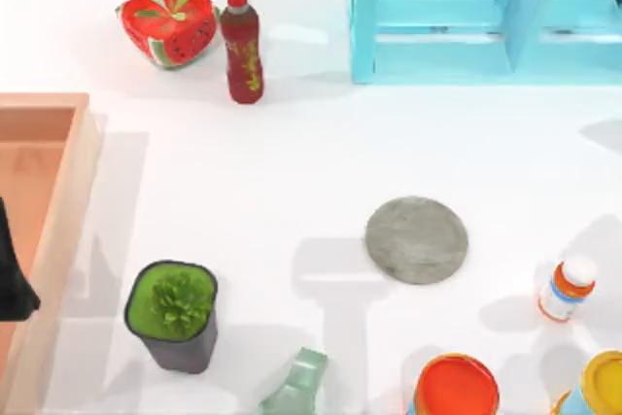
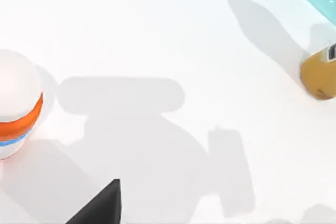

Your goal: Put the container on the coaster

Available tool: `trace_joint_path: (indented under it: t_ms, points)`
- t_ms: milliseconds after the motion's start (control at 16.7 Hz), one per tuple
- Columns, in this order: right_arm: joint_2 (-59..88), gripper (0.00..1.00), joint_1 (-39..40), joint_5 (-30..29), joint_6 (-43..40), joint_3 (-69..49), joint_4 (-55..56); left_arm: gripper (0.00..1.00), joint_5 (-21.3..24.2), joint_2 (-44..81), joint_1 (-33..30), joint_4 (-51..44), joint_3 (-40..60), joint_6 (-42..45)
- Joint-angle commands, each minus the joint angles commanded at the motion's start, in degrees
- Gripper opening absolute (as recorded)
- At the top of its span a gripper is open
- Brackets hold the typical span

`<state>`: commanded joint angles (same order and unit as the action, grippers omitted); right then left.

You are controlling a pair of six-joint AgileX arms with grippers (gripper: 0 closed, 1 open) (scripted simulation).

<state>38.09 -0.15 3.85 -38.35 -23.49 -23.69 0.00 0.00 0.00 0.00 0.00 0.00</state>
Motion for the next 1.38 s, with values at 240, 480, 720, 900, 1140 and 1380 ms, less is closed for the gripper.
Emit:
trace_joint_path:
  t_ms: [240, 480, 720, 900, 1140, 1380]
  points:
    - [21.8, 1.0, -2.0, -1.3, -23.7, -15.1, -14.1, 1.0, 0.0, 0.0, 0.0, 0.0, 0.0, 0.0]
    - [39.9, 1.0, -4.7, -4.3, -46.8, -30.7, -26.9, 1.0, 0.0, 0.0, 0.0, 0.0, 0.0, 0.0]
    - [52.7, 1.0, -8.7, -7.1, -65.6, -43.1, -37.2, 1.0, 0.0, 0.0, 0.0, 0.0, 0.0, 0.0]
    - [58.7, 1.0, -13.8, -7.5, -74.6, -50.3, -42.7, 1.0, 0.0, 0.0, 0.0, 0.0, 0.0, 0.0]
    - [62.3, 1.0, -22.2, -5.6, -78.8, -56.7, -46.8, 1.0, 0.0, 0.0, 0.0, 0.0, 0.0, 0.0]
    - [62.5, 1.0, -26.5, -3.9, -77.6, -58.5, -47.8, 1.0, 0.0, 0.0, 0.0, 0.0, 0.0, 0.0]
